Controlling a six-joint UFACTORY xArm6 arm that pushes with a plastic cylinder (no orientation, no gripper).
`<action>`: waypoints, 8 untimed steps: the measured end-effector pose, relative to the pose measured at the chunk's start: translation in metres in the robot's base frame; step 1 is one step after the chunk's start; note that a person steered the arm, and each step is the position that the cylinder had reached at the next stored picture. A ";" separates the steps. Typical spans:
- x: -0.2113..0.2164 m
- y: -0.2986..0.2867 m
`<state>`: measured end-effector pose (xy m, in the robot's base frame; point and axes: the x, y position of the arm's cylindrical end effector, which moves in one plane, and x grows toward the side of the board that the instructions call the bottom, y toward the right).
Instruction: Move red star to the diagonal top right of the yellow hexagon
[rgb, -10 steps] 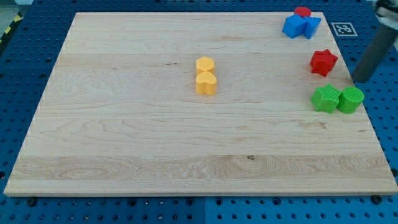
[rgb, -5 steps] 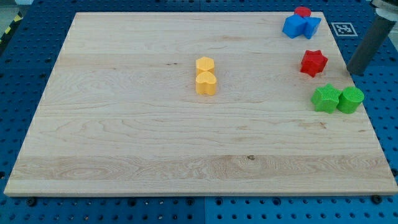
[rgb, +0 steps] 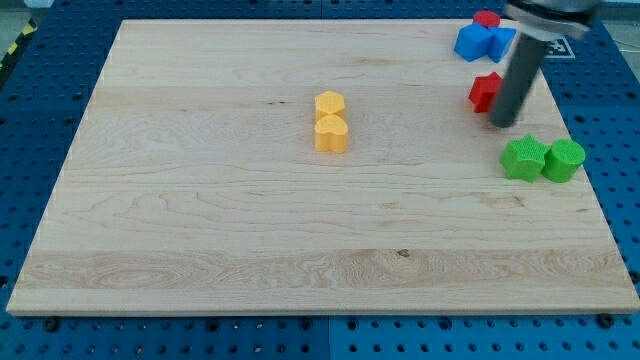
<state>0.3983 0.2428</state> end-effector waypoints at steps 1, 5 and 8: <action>0.001 0.061; -0.028 -0.020; -0.066 -0.057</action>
